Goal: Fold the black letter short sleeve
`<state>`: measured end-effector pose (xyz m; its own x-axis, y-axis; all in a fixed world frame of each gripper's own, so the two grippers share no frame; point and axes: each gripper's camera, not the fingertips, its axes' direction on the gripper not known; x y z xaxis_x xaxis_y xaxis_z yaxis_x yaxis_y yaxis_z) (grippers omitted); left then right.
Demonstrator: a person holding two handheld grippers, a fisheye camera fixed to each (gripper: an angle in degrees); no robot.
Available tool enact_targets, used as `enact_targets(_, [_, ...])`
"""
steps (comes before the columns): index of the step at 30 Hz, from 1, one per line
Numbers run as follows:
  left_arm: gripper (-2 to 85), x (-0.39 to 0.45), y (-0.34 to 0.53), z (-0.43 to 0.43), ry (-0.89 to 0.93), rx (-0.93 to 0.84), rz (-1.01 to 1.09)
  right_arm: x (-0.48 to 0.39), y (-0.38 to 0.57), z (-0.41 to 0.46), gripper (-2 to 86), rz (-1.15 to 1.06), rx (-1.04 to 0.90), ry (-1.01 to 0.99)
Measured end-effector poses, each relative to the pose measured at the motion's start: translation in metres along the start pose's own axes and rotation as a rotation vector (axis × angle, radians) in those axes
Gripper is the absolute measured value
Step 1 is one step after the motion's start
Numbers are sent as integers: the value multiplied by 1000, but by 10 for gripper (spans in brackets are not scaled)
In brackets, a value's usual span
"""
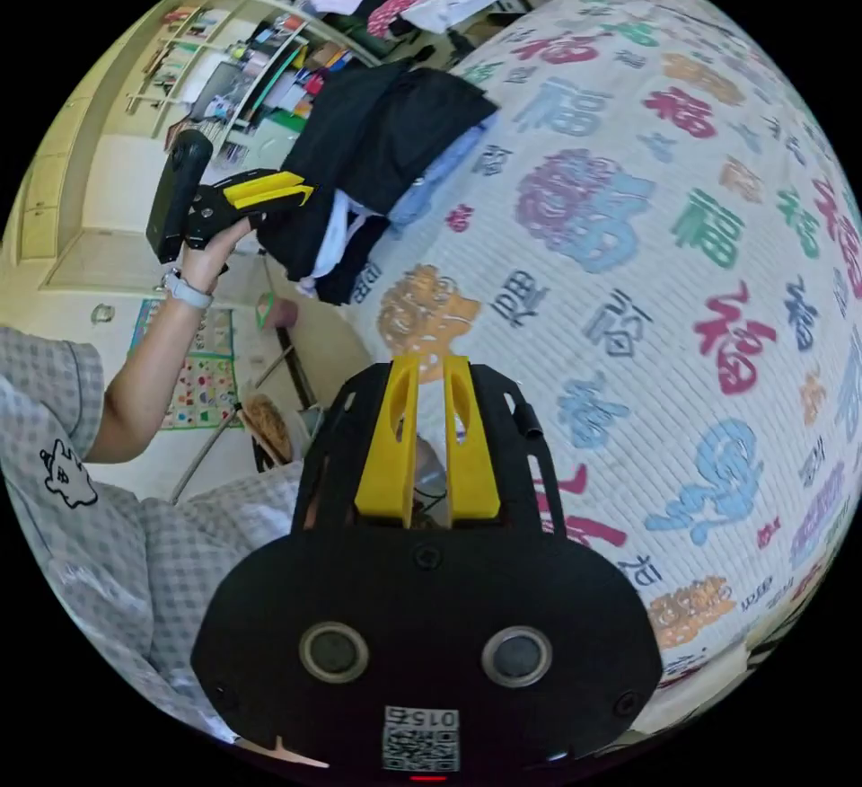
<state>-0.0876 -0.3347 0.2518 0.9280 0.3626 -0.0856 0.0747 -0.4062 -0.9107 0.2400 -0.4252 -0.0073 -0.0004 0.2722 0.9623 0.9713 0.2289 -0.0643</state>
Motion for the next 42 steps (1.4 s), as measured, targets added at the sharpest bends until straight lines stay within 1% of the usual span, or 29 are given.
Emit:
enact_targets(1, [58,-12,8,12,26,-18,-24,-13,-12,11,53,-14,-19,-13])
enact_targets(2, [49,-32,21,36,103,-45,-55,-19,-17,15,53,-17,-26,-19])
enact_targets(3, [37,-49,32,54,187,-25,-87,-30,-25,22,52,-18,-37,-33])
enact_targets(7, [7,-99,57,73,344,10,-85,-59,-36,29,47,17,-56,-45])
enact_targets(9, [1,-142,82,75,504,67,-155,-68,-36,25,47,47,-51,-41])
enact_targets(10, [-1,-154,90,73,539,90,-176,-73,-34,21,48,66,-41,-40])
enact_targets(13, [-4,-219,123,59,753,264,-277,-88,-28,5,54,96,16,-36])
enact_targets(15, [-5,-273,142,43,971,459,-341,-98,-25,-5,61,94,67,-43])
enact_targets(16, [-6,-285,146,39,1013,507,-345,-106,-23,-12,68,92,103,-46])
enact_targets(17, [-6,-308,149,29,1075,580,-339,-110,-23,-16,70,87,125,-50])
enact_targets(19, [-8,-336,150,11,1121,668,-286,-128,-23,-31,84,51,221,-74])
enact_targets(21, [-9,-362,149,-16,1191,781,-164,-142,-25,-43,101,21,288,-89])
enact_targets(22, [-9,-367,148,-22,1211,806,-134,-151,-26,-50,112,0,329,-98])
enact_targets(24, [-9,-378,143,-43,1316,884,-6,-162,-25,-60,122,-26,384,-112])
enact_targets(25, [-9,-379,141,-47,1351,900,22,-168,-24,-66,127,-48,414,-120])
enact_targets(26, [-8,-382,138,-53,1460,964,87,-171,-23,-69,127,-59,426,-124])
enact_targets(27, [-8,-386,134,-56,1685,1068,143,-175,-21,-75,128,-76,448,-121])
enact_targets(29, [-8,-392,123,-60,1866,1117,134,-177,-15,-84,117,-83,480,-117])
enact_targets(30, [-8,-394,115,-64,1830,1124,126,-175,-11,-89,90,-64,495,-99])
enact_targets(31, [-8,-393,111,-66,1795,1107,129,-170,-8,-91,59,-17,473,-70])
enact_targets(33, [-7,-387,93,-57,1732,1000,140,-157,-2,-88,25,16,448,-24])
enact_targets(34, [-7,-384,89,-51,1718,952,137,-145,6,-85,22,72,443,-19])
enact_targets(35, [-7,-376,80,-36,1687,839,114,-138,11,-84,26,99,441,-23])
enact_targets(36, [-7,-368,73,-18,1643,753,90,-122,21,-78,35,173,430,-35])
enact_targets(37, [-7,-363,70,-8,1611,704,71,-103,32,-71,49,274,404,-61])
enact_targets(39, [-2,-339,59,36,1504,480,-7,-79,53,-59,59,408,387,-141])
enact_targets(40, [0,-332,57,48,1480,418,-26,-66,69,-52,61,480,397,-194])
enact_targets(42, [19,-302,48,92,1366,203,-112,-54,94,-45,61,582,420,-232])
